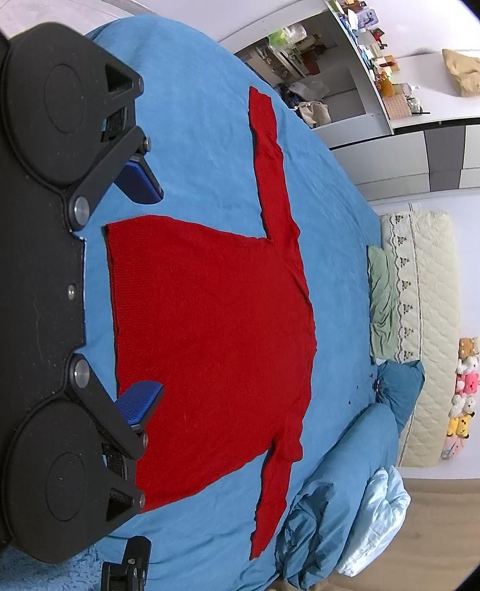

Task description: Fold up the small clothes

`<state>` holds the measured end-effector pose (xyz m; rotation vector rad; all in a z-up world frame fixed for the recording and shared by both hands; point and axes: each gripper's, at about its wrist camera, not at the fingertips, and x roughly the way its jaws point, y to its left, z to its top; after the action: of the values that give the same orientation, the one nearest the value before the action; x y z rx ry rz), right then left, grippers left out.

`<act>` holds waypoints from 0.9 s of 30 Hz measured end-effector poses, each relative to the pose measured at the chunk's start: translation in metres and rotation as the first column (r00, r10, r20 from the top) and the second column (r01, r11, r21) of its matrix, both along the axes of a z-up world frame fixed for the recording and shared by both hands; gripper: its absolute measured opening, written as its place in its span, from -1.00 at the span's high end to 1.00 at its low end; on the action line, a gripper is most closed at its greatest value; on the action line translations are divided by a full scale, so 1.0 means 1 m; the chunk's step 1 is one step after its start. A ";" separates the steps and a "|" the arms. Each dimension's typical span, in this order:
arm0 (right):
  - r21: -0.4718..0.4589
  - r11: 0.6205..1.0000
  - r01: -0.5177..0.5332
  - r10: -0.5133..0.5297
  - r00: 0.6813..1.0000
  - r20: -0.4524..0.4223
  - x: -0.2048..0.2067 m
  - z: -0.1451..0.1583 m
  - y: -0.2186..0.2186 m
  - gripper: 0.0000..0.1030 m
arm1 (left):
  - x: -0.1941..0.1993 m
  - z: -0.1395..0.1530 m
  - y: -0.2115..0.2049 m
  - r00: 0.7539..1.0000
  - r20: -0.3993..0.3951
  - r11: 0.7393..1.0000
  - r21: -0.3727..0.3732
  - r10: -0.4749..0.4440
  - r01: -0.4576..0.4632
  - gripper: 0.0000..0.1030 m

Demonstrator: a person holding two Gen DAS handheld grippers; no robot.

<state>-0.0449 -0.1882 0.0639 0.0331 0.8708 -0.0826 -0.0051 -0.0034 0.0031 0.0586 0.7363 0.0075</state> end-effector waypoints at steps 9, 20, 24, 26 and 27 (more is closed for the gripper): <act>0.001 1.000 0.000 0.000 1.000 -0.001 0.000 0.000 0.002 -1.00 | 0.000 0.000 0.000 1.000 0.001 1.000 0.000 0.003 -0.003 -1.00; 0.001 1.000 -0.003 0.003 1.000 0.000 0.000 0.000 0.001 -1.00 | -0.001 0.000 0.001 1.000 0.001 1.000 0.001 0.006 -0.006 -1.00; 0.001 1.000 -0.005 0.005 1.000 -0.001 0.000 0.001 0.003 -1.00 | -0.002 0.000 0.001 1.000 0.002 1.000 0.001 0.005 -0.005 -1.00; 0.001 1.000 -0.004 0.004 1.000 -0.001 0.001 0.001 0.003 -1.00 | -0.001 0.000 0.000 1.000 0.001 1.000 0.002 0.006 -0.006 -1.00; 0.001 1.000 -0.004 0.004 1.000 -0.001 0.001 0.001 0.002 -1.00 | -0.001 0.000 0.000 1.000 0.001 1.000 0.002 0.005 -0.005 -1.00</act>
<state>-0.0444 -0.1858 0.0647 0.0324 0.8719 -0.0783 -0.0062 -0.0031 0.0027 0.0583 0.7350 0.0131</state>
